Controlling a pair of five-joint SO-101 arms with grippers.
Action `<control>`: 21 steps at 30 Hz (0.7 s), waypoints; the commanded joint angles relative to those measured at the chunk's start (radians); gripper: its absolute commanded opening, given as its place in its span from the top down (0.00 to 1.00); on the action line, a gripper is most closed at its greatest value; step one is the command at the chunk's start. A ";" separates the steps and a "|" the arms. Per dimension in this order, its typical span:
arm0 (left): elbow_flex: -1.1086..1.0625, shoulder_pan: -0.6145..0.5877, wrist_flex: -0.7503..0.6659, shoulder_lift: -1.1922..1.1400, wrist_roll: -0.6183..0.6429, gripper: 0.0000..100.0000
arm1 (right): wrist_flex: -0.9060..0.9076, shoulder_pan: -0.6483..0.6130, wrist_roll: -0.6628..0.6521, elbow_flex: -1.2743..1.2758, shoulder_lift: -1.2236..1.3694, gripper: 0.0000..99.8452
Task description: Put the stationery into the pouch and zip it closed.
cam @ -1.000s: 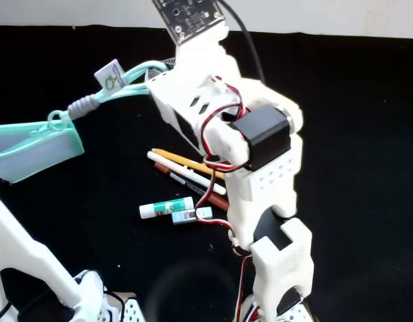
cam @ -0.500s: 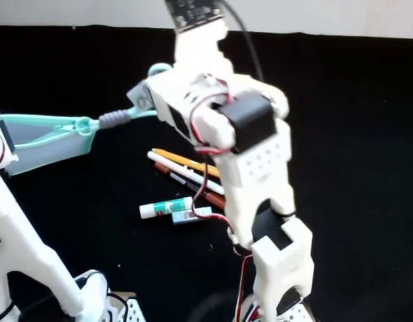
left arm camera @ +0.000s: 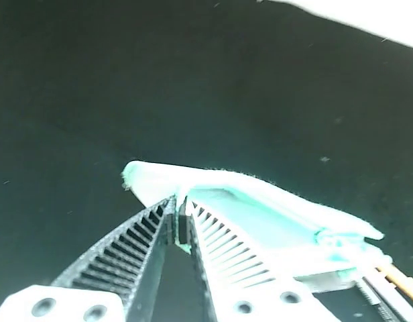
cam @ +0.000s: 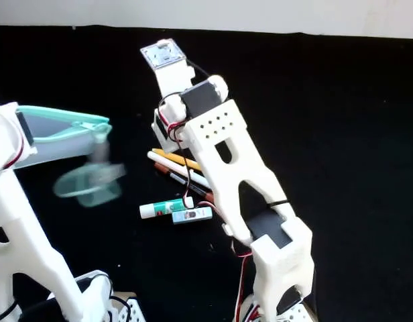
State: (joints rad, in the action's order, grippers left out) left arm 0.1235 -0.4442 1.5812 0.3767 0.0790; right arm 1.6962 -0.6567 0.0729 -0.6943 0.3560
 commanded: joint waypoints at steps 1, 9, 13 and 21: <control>-0.008 0.073 -0.038 -0.007 0.051 0.99 | -0.007 0.056 0.005 0.004 -0.047 0.79; -0.007 0.177 -0.092 -0.013 0.158 0.99 | 0.021 0.189 0.005 0.005 -0.047 0.79; 0.027 0.211 -0.129 -0.015 0.195 0.99 | 0.022 0.231 0.005 0.005 -0.045 0.79; 0.194 0.289 -0.126 -0.018 0.222 0.99 | 0.022 0.266 0.008 0.005 -0.045 0.79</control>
State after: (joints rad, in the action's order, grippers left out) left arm 0.2616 -0.2002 1.4676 0.3583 0.2877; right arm 1.7116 -0.4035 0.0729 -0.6851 0.3560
